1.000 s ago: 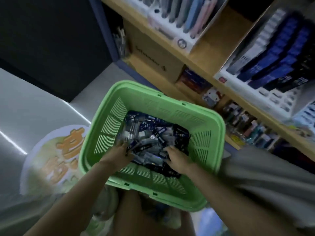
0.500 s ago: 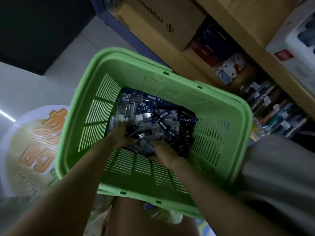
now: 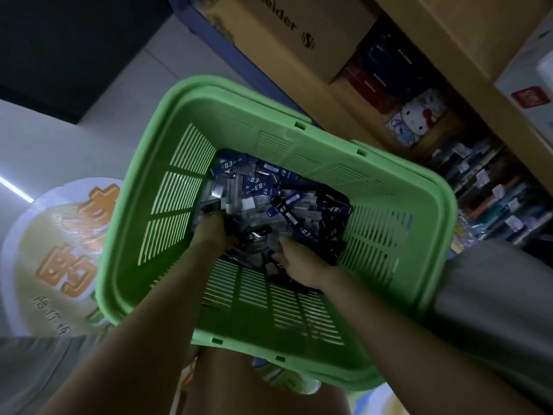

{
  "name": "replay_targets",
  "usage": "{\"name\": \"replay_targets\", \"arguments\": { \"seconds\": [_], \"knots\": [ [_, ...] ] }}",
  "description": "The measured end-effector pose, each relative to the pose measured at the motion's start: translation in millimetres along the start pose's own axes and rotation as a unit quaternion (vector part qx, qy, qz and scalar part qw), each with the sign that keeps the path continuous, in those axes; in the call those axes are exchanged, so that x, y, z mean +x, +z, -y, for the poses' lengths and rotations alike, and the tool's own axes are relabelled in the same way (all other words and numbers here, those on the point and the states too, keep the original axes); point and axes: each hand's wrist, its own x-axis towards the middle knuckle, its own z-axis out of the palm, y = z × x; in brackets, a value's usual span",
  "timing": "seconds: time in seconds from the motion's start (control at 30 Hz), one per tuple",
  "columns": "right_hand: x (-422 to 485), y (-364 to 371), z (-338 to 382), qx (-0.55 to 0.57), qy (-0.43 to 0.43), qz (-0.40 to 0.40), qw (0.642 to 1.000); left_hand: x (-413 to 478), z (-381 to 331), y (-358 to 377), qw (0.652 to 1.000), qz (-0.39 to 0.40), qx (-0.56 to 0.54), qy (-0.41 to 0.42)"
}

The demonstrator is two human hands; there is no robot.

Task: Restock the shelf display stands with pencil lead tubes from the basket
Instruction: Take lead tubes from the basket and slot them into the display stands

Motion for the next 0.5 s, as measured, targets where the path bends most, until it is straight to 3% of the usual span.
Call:
{"name": "replay_targets", "arguments": {
  "seconds": [0.17,0.33,0.43,0.5],
  "knots": [
    [-10.0,-20.1,9.6,0.019,-0.002,-0.101,0.995,1.0,4.3,-1.7,0.999,0.012,-0.036,0.007],
    [-19.8,-27.0,20.4,0.07,-0.004,-0.145,0.987,-22.7,-14.4,-5.4,0.996,0.017,-0.089,0.013],
    [-24.2,-27.0,32.1,0.125,-0.025,-0.184,0.975,-42.8,-36.0,-9.9,0.978,0.02,-0.207,0.034],
    [-26.7,-25.2,43.5,0.183,-0.03,-0.215,0.959,-59.4,-49.6,-14.2,0.939,0.052,-0.341,0.01]
  ]
}}
